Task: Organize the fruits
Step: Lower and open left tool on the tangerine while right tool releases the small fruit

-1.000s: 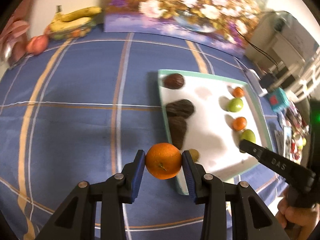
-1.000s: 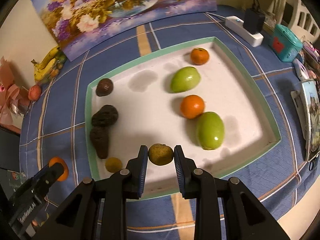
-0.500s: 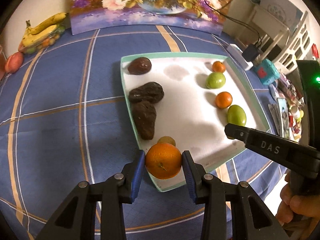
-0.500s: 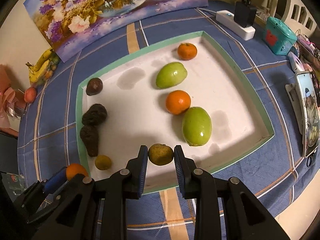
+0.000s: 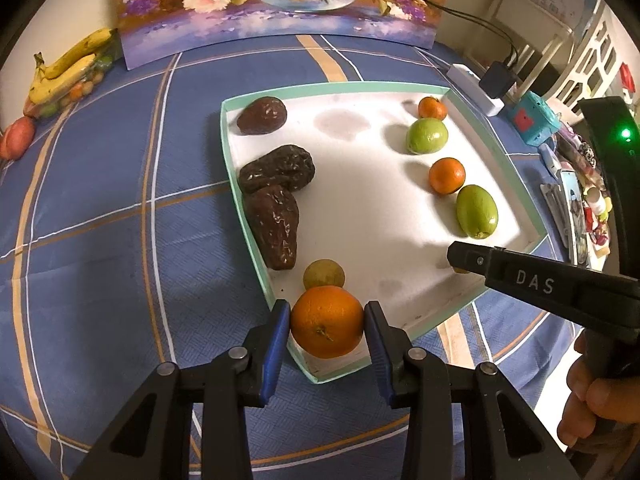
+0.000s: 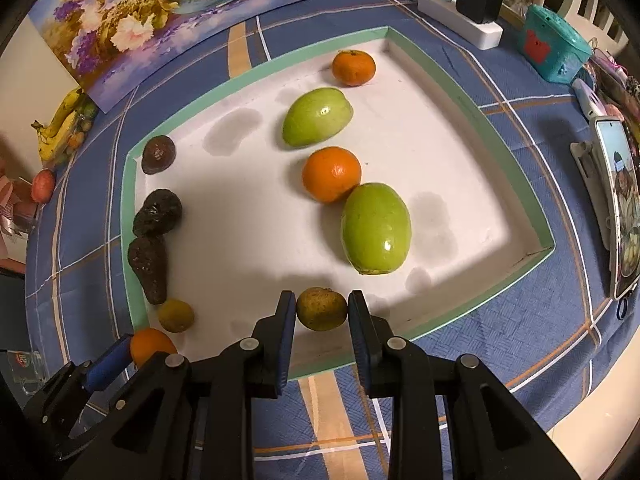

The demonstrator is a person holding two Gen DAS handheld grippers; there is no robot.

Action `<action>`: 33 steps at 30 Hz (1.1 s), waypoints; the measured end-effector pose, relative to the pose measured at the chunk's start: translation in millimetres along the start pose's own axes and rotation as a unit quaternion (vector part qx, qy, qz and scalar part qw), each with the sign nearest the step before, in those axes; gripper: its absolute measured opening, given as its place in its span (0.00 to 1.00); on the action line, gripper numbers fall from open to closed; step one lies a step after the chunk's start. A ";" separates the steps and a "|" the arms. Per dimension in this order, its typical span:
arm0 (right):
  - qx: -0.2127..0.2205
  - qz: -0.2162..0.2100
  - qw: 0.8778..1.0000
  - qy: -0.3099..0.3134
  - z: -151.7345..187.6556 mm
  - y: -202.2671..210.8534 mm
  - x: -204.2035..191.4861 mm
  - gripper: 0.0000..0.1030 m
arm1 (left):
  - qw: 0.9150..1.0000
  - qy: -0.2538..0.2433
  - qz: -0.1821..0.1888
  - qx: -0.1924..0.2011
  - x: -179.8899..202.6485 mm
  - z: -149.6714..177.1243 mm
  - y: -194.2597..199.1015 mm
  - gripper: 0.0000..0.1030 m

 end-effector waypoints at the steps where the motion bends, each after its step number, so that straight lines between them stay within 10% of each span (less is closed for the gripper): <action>1: -0.002 0.001 1.000 -0.001 0.7 -1.1 0.3 0.27 | 1.000 -0.001 0.001 -0.001 0.3 0.0 -0.6 0.39; 33: 0.013 0.015 1.000 0.009 2.9 2.8 -4.0 0.28 | 1.000 0.013 0.003 0.012 -13.6 0.4 18.0 0.42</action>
Point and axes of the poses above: each gripper's, at about its wrist camera, not at the fingertips, and y roughly against the way its jaws point, x to its right, z to its underside, the point moved 1 cm from there along -y, roughly the way its jaws point, and after that the axes turned 8 degrees about -z, right-handed, at the moved point
